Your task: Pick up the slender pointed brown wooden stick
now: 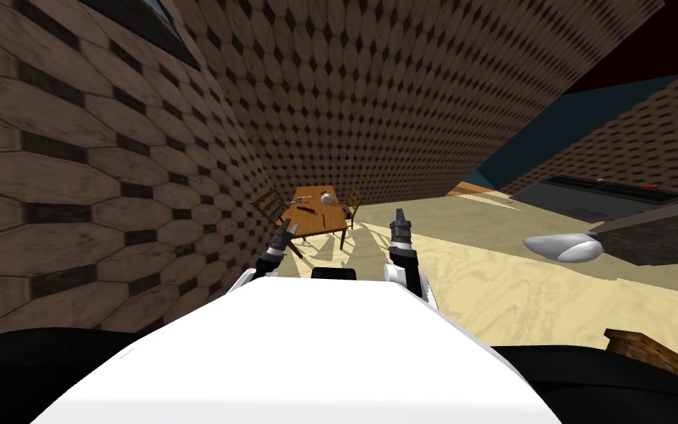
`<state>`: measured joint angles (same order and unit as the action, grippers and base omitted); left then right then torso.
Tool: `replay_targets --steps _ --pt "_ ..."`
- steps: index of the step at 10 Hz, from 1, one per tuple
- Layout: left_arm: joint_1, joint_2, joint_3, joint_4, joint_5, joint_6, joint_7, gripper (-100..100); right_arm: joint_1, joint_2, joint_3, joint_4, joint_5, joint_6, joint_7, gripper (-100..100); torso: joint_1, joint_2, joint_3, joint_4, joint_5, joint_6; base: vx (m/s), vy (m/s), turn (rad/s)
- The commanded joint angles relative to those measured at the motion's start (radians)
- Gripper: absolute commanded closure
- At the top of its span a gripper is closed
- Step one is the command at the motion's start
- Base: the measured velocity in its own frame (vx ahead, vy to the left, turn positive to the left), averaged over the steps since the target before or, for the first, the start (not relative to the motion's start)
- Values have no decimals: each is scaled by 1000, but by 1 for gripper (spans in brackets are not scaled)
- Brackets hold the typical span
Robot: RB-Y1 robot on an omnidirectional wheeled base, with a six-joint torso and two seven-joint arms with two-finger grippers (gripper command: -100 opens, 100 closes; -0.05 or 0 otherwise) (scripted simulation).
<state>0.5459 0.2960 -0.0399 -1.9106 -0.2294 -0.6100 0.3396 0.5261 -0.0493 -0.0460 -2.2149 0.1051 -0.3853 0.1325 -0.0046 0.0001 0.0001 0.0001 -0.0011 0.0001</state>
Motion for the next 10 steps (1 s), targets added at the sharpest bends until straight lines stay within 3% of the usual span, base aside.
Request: replay_targets --steps 1,4,5,6,7,10 --pt "9 40 1 50 -27 -9 38 -100 0 0 0 0 0 0 0 0 0 0 0 0 0 0 6 -87 -84" --pt "13 72 -3 124 -53 -20 67 -100 0 0 0 0 0 0 0 0 0 0 0 0 0 0 2 -65 -52" --pt "17 104 -8 151 -81 -31 97 -100 0 0 0 0 0 0 0 0 1 0 0 0 0 0 2 -75 -109" --pt "17 104 -8 185 -81 -31 97 -100 0 0 0 0 0 0 0 0 0 0 0 0 0 0 8 -66 -42" --pt "17 104 -8 185 -81 -31 97 -100 0 0 0 0 0 0 0 0 1 0 0 0 0 0 6 -25 20" --pt "23 170 -21 281 -138 -52 156 -100 0 0 0 0 0 0 0 0 1 0 0 0 0 0 10 -69 -99"
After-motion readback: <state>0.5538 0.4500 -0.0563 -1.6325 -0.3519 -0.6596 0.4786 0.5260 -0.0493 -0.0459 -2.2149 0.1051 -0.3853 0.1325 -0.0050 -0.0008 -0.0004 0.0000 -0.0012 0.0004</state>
